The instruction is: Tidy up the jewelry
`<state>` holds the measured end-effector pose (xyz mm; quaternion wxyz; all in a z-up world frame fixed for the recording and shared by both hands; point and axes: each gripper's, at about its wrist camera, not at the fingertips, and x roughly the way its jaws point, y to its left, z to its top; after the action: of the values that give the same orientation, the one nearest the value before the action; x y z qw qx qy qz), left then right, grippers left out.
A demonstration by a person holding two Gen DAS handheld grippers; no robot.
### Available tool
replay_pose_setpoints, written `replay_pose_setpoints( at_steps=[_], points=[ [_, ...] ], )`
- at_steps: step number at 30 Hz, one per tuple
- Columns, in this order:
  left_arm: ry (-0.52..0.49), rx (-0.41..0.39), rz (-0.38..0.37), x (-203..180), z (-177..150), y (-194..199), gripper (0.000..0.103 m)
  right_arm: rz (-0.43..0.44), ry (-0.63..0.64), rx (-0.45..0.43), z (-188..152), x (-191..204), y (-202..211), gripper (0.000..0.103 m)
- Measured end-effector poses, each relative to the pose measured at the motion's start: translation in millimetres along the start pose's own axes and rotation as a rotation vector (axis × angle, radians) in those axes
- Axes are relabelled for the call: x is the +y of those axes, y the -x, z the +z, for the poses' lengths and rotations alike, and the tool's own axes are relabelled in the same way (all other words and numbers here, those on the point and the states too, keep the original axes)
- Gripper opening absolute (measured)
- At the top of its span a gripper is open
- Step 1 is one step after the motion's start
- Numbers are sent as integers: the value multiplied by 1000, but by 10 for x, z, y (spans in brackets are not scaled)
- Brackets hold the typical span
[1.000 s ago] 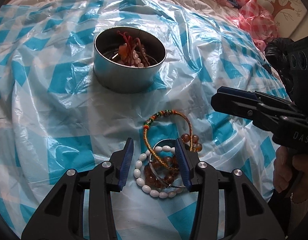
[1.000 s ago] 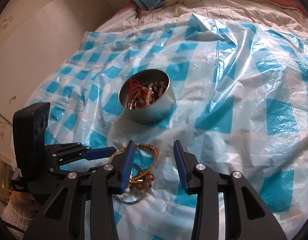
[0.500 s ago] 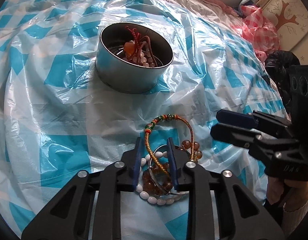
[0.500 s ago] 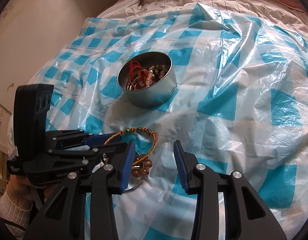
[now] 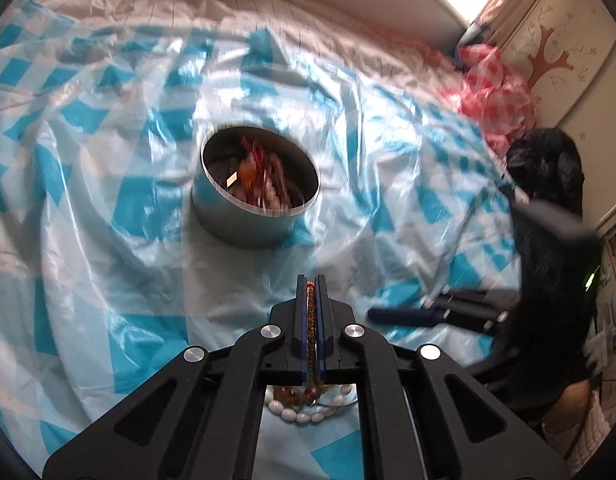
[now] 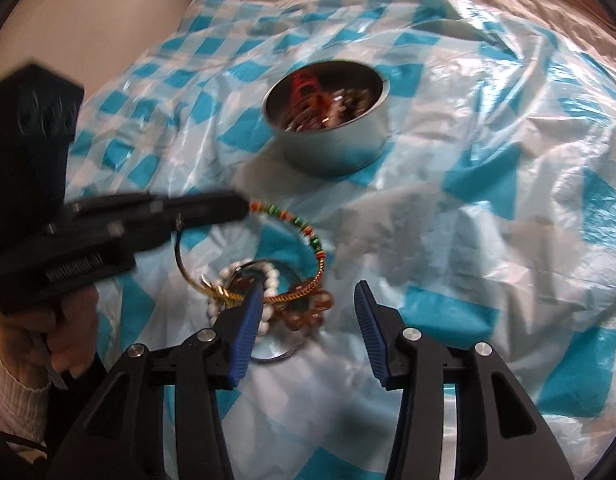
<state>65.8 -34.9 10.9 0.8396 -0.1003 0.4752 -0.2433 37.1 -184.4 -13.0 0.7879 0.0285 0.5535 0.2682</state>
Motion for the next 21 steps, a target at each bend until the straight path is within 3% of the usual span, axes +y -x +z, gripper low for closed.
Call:
replay_pose_setpoints(
  at_steps=[6, 11, 19, 21],
  points=[
    [33, -85, -14, 80, 84, 218, 3, -3, 59, -11, -8, 157, -32, 48],
    [45, -95, -14, 113, 124, 263, 3, -3, 112, -24, -4, 269, -2, 48],
    [39, -85, -16, 104, 99, 230, 3, -31, 147, 24, -60, 360, -180, 34],
    [40, -85, -16, 100, 96, 227, 3, -34, 138, 16, -55, 338, -185, 23]
  ],
)
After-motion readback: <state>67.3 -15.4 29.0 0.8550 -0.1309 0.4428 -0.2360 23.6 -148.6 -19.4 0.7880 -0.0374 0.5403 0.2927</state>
